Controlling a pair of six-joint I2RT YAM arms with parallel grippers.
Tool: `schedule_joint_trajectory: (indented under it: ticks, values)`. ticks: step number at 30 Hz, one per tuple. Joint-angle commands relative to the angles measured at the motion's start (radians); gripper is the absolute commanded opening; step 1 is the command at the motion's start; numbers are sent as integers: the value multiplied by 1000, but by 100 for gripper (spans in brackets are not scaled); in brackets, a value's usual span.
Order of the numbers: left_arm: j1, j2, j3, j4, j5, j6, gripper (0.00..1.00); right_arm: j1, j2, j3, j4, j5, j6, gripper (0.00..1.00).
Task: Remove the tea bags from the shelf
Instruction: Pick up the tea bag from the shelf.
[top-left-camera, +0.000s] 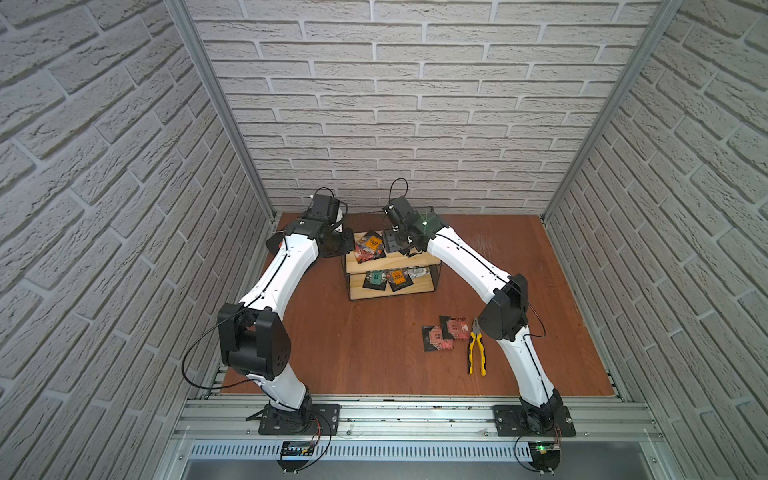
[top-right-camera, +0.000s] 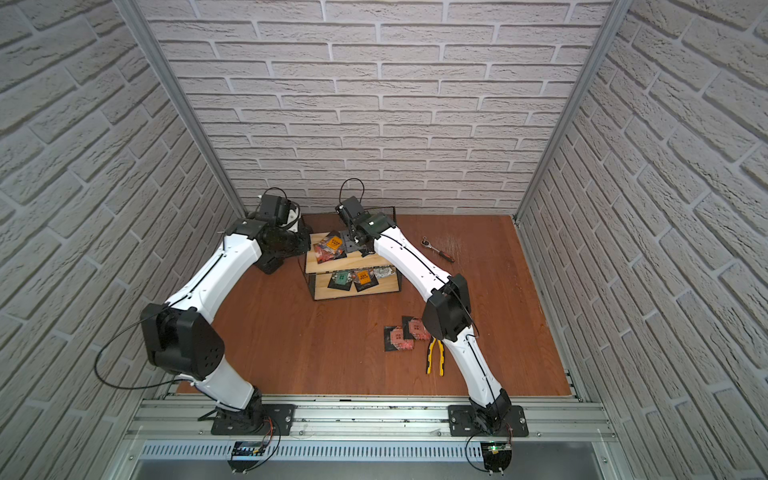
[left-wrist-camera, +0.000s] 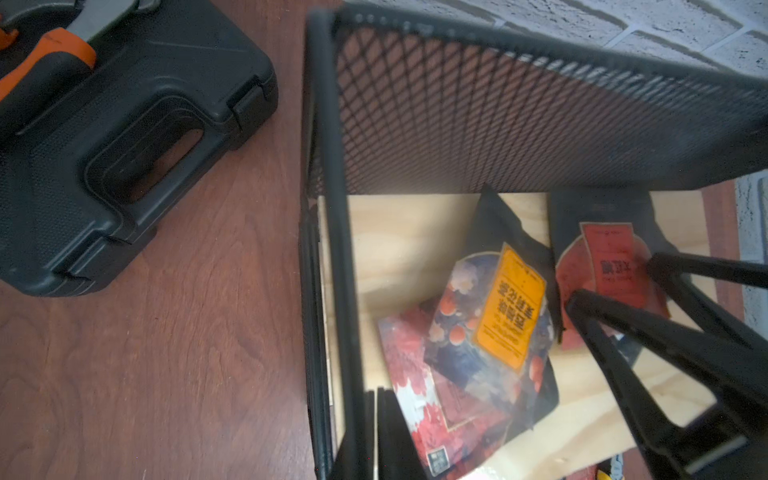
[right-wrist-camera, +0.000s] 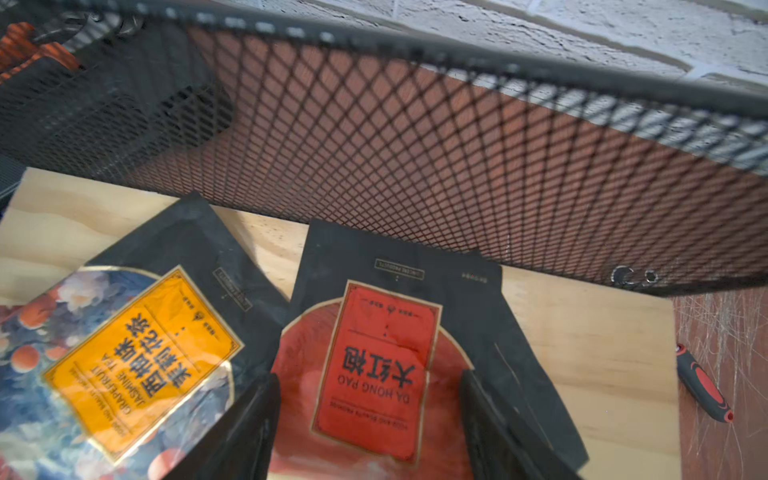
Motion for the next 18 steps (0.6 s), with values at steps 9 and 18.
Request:
schedule_joint_trajectory:
  ticks: [9,18]
  values:
    - [7,13,28,6,13,22,9,-2,-15,-98,-57,-40,63,78]
    - [8,13,28,8,13,21,9,-2,-2,-117,-91,9,67,58]
